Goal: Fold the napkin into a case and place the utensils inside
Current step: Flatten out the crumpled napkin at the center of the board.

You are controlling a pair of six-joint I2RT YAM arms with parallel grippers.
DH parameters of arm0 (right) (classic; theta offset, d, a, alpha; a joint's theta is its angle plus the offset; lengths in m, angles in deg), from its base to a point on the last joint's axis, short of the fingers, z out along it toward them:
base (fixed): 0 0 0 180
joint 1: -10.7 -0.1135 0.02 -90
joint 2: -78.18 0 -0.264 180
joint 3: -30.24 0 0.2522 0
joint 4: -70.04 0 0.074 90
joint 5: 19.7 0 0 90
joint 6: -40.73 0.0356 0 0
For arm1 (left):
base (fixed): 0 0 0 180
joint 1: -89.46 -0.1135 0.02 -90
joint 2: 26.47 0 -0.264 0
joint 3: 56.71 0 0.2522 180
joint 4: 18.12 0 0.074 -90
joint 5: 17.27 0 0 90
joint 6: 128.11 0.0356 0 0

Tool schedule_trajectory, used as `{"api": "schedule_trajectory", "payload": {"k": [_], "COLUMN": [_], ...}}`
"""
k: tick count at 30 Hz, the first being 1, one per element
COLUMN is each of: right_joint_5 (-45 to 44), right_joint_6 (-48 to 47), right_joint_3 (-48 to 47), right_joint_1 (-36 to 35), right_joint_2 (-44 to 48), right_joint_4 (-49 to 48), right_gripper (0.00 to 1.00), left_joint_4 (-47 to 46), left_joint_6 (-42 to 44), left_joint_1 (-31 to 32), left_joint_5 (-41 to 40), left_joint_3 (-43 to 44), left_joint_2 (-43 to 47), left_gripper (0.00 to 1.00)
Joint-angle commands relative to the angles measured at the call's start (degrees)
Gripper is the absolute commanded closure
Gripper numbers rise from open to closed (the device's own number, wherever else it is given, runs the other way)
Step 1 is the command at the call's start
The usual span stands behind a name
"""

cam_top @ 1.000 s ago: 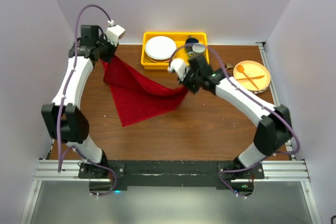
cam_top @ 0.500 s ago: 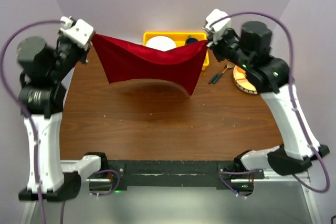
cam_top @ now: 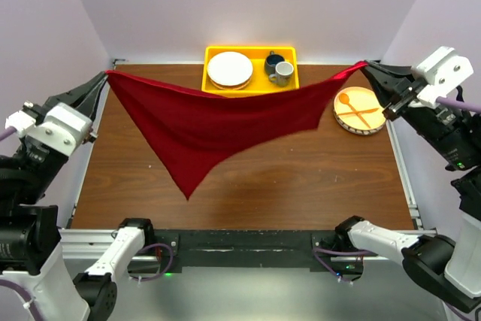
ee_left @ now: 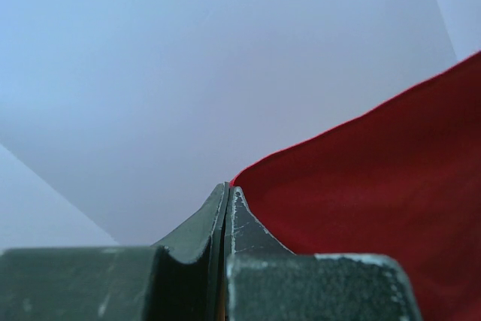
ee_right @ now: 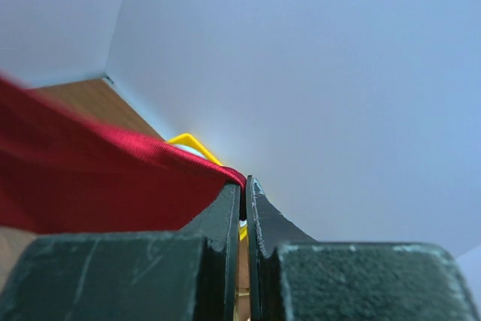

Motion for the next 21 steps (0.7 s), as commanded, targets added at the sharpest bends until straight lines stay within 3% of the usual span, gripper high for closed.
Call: {"api": "schedule_trajectory", "payload": {"k": [1,6,9,14,18,20,21], "right_joint_5": [-1.03,-2.35,-3.13,-6.57,-6.83,-9.11,-10.16], "right_joint_6": [-0.61,-2.54,-2.9,-5.09,-5.53,-5.36,-5.27], "right_joint_3": [-1.89,6.94,18.61,37.1,46.34,47.58,47.33], "right_joint_1": [-0.19,-0.19,-0.1,0.07,0.33,1.47,1.65], "right_joint_2": [-4.33,-4.44,-3.9,-6.71,-15.66,-23.01,-25.58], "right_joint_4": [2.96,-1.25,-4.23,-15.56,-23.3,-29.01,-31.64], "right_gripper": [1.0,1.0,1.0,1.0,1.0,1.0,0.93], "left_joint_4": [4.8,5.6,5.6,1.05,-11.49,-14.95,-17.92], "left_joint_6": [-2.95,-2.42,-1.99,-1.54,-2.77,-2.68,-3.99], "left_joint_1": [-0.27,-0.27,-0.27,-0.27,-0.27,-0.27,-0.27], "left_joint_5": [-5.66,-3.66,-2.0,-3.65,-11.1,-13.05,-14.19], "left_joint_3": [3.67,2.55,-5.08,-27.93,-40.24,-40.97,-40.1], "left_joint_2": [-6.16,-8.72,-8.29,-9.68,-20.54,-29.84,-33.04], "left_gripper": [1.0,1.0,1.0,1.0,1.0,1.0,1.0]}}
